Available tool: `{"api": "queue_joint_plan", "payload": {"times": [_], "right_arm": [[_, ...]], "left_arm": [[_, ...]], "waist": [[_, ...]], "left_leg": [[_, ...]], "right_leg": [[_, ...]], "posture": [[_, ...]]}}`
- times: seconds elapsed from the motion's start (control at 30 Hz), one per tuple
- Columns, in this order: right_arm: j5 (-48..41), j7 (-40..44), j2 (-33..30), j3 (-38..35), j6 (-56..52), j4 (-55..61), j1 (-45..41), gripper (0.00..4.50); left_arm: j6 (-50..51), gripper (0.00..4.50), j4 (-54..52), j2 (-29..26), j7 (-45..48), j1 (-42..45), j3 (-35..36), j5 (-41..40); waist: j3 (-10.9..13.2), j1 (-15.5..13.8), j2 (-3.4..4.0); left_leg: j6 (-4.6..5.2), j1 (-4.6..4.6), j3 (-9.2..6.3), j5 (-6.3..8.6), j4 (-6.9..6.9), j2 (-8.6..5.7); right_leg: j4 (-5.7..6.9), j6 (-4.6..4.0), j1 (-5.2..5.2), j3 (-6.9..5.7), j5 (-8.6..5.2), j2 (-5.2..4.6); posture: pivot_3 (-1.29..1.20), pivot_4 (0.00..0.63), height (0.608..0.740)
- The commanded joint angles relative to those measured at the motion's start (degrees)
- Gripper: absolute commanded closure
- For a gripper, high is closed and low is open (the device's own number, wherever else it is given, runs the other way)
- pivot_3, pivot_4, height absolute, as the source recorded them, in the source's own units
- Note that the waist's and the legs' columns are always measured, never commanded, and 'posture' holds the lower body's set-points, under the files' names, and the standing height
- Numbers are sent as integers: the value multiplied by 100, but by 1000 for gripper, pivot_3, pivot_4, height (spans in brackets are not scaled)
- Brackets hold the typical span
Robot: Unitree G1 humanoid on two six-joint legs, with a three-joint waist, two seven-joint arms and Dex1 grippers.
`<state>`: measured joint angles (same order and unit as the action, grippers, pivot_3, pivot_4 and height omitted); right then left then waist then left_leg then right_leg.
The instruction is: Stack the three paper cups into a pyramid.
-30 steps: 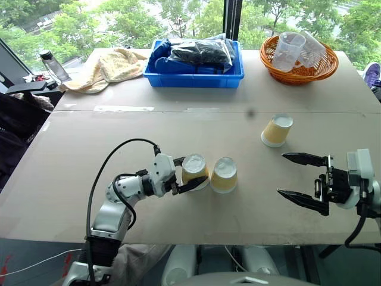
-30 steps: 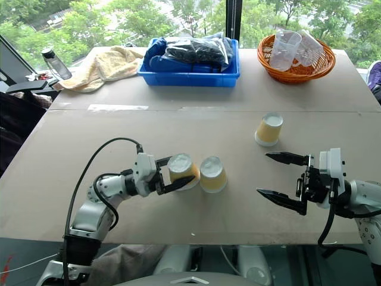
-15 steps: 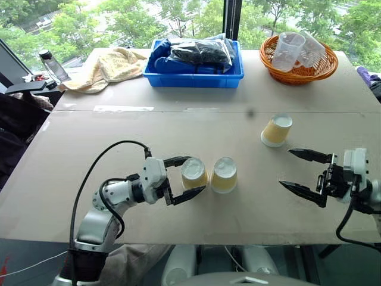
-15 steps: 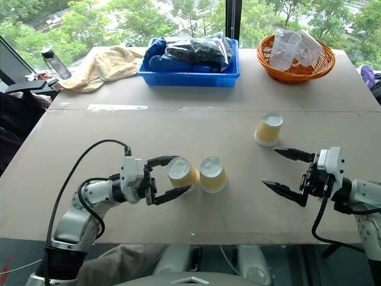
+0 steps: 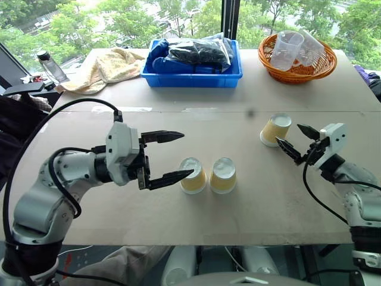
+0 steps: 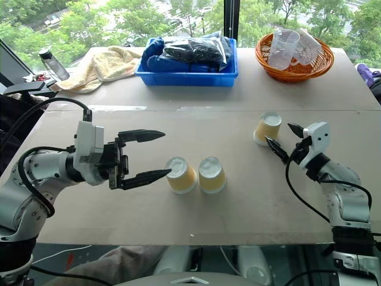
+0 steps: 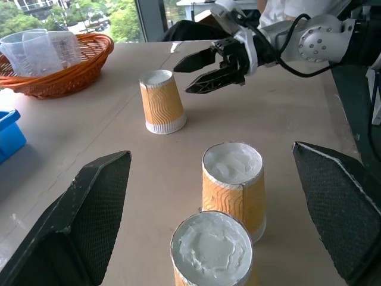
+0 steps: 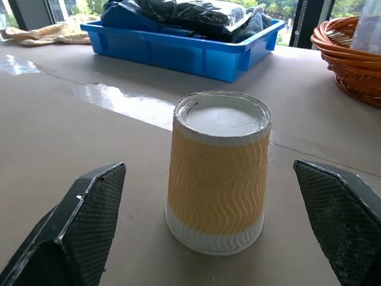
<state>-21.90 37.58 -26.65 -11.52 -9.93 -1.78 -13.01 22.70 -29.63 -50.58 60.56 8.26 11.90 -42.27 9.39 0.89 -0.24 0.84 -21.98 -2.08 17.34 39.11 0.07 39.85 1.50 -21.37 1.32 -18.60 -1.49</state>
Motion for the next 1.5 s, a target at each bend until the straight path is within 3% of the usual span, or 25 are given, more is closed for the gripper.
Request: {"api": "queue_joint_plan", "payload": {"times": [0.03, 0.27, 0.67, 0.83, 0.97, 1.23, 1.5], "right_arm": [[62, -146, 174, 7, 222, -246, -259, 0], [298, -103, 428, 242, 562, -793, -752, 0], [248, 38, 555, 247, 675, -1103, -1012, 0], [265, 108, 557, 286, 636, -1059, -1012, 2028], [360, 163, 492, 345, 765, -992, -1053, 2210], [-664, 1267, 169, 1020, -436, 1156, -1095, 2210], [-1366, 1464, 160, 2126, -1963, 2650, -1505, 2210]], "left_arm": [[299, 59, 70, -259, 138, 276, 407, -435], [1207, 59, 327, -506, -34, 670, 800, -1179], [1282, 59, 472, -685, 438, 378, 1068, -1047], [1070, 0, 671, -732, 716, 144, 1186, -808], [854, 0, 874, -792, 1033, -151, 1356, -591], [343, 0, 1291, -801, 1735, -411, 1708, -425], [37, 0, 1605, -853, 2268, -480, 1517, -175]], "waist": [[0, -1, 0], [0, 27, 1], [1, 30, 2], [2, 37, 3], [2, 93, 4], [9, 149, 10], [9, 134, 7]], "left_leg": [[-1, -11, 2, 0, 0, 0], [-1, -17, 7, -1, 1, 1], [-1, -16, 7, -1, 0, 1], [-1, -17, 7, -1, -1, 1], [-1, -15, 8, -1, -3, 1], [0, -19, 7, 0, -9, 3], [14, -19, 0, 8, -12, 4]], "right_leg": [[1, 0, -12, 1, 0, 0], [4, 0, -21, 7, 0, 1], [6, 0, -23, 7, 0, 2], [5, 0, -23, 9, 0, 2], [5, 0, -24, 9, 0, 2], [5, 0, -31, 10, 0, 1], [0, 0, -32, 3, 0, -3]], "posture": [[0, 150, 740], [0, 150, 740], [0, 150, 740], [0, 150, 740], [0, 150, 740], [0, 150, 740], [0, 150, 740]]}}
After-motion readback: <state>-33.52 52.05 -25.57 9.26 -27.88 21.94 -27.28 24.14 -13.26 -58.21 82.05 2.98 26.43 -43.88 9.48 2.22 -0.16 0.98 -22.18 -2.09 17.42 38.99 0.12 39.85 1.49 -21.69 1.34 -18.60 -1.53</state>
